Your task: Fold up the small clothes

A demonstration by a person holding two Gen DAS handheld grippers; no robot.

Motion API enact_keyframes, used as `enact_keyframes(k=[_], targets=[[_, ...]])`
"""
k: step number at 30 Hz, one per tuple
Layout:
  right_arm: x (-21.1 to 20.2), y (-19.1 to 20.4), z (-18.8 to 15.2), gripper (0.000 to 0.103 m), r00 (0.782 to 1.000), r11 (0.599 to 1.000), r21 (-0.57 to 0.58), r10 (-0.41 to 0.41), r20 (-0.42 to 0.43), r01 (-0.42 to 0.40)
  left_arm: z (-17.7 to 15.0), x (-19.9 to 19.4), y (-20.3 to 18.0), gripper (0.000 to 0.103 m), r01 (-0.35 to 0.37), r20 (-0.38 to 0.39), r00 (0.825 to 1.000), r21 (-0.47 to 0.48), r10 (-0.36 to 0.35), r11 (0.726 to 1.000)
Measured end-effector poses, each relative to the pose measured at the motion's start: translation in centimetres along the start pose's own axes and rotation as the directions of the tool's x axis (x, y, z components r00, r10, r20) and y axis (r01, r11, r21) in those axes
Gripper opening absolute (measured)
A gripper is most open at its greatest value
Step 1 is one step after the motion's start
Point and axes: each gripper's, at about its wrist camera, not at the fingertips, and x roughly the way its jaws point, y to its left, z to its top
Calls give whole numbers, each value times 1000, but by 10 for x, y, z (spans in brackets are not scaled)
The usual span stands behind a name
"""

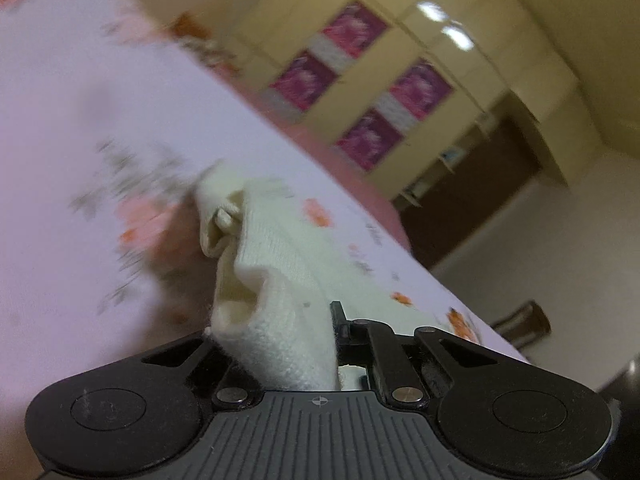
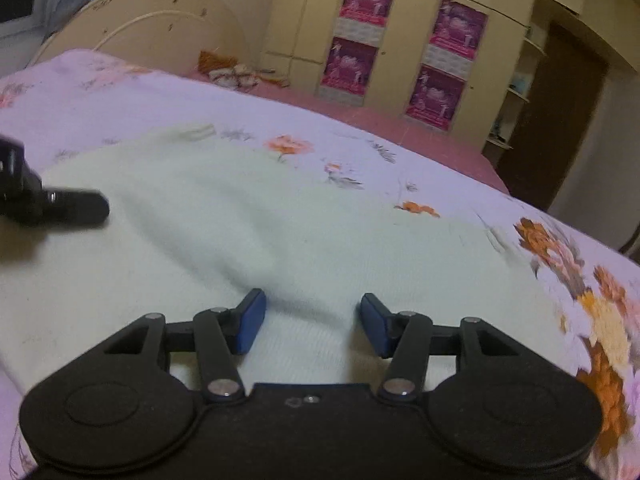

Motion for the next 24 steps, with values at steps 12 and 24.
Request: enact_keyframes(k=[12, 24], targets=[[-46, -81, -21, 44, 1000, 974, 227, -16, 2, 15, -26, 56, -131, 8, 314, -308, 928, 345, -209, 884], [-110, -179, -73, 47, 995, 820, 567, 98, 2, -82, -49, 21, -143, 81, 297, -377, 911, 324, -165, 898]])
